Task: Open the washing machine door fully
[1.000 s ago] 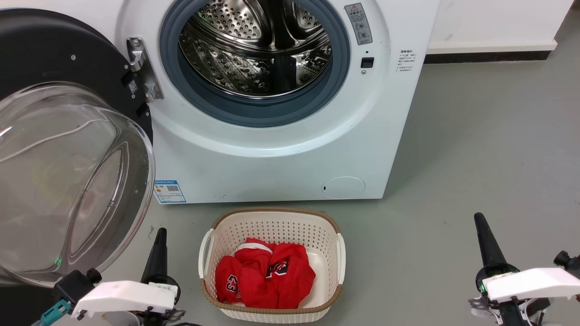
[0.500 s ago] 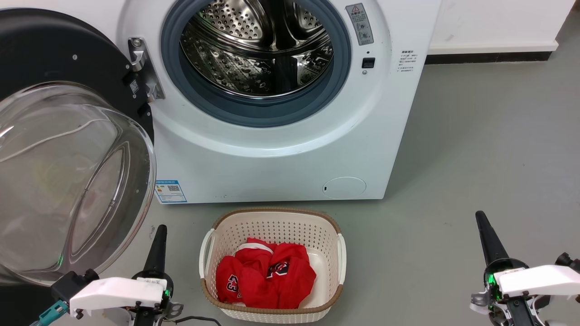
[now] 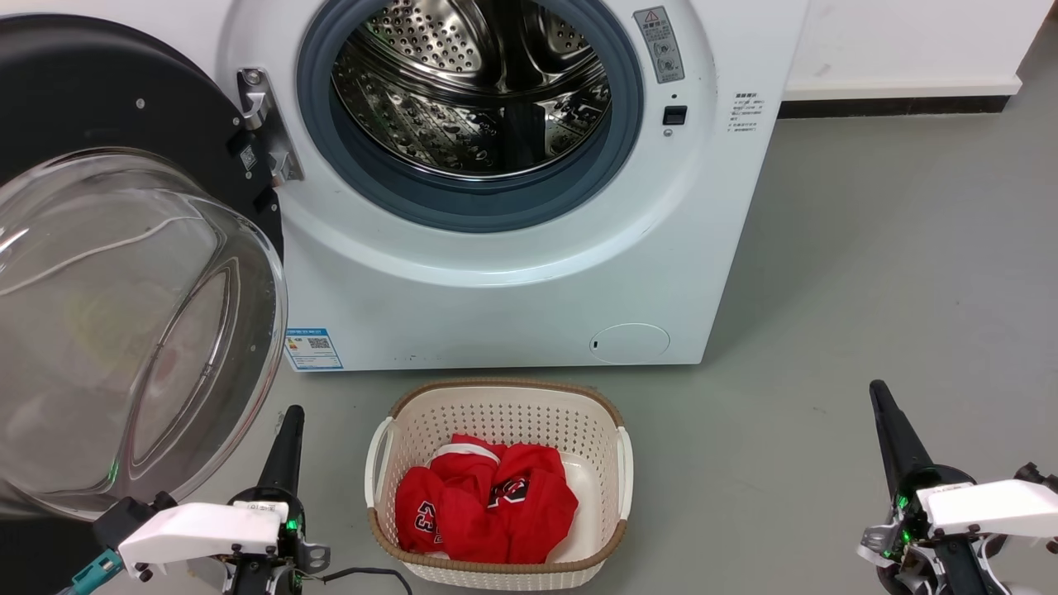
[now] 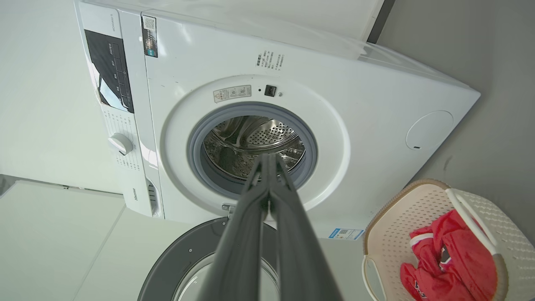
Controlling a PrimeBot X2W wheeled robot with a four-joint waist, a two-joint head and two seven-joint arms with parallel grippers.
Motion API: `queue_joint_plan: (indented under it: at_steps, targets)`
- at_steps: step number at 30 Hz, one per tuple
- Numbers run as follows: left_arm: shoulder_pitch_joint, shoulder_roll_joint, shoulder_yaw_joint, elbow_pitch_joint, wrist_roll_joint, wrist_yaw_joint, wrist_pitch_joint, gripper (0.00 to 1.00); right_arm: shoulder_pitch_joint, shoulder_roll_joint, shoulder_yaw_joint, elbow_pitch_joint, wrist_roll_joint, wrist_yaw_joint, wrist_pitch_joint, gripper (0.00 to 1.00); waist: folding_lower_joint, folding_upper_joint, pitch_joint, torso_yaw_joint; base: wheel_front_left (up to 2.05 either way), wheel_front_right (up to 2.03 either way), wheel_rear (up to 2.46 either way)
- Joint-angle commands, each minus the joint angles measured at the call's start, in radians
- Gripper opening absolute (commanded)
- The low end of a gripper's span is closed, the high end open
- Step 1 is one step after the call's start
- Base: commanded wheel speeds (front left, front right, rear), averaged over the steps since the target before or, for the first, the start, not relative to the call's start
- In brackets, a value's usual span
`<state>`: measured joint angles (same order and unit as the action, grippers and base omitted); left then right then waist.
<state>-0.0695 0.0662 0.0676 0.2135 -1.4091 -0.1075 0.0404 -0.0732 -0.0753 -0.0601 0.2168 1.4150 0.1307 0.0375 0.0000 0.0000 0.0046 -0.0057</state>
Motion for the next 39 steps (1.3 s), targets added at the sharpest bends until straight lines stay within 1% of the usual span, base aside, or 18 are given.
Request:
queue_joint_plan:
  at_steps: [1, 29, 39]
  targets:
    - [-0.023, 0.004, 0.003, 0.000, -0.018, -0.008, 0.004, 0.00, -0.019, -0.003, -0.003, 0.000, 0.023, 0.000, 0.006, 0.00, 0.0000, 0.0000, 0.000, 0.000, 0.00, 0.00, 0.00]
    - [-0.042, -0.001, 0.028, 0.034, -0.226, -0.026, 0.062, 0.00, -0.040, 0.004, -0.025, 0.029, 0.228, 0.000, 0.055, 0.00, 0.0000, 0.0000, -0.001, 0.006, 0.00, 0.00, 0.00]
    - [-0.042, -0.003, 0.030, 0.033, -0.217, -0.026, 0.063, 0.00, -0.039, 0.007, -0.028, 0.028, 0.219, 0.000, 0.059, 0.00, 0.0000, 0.0000, -0.001, 0.006, 0.00, 0.00, 0.00]
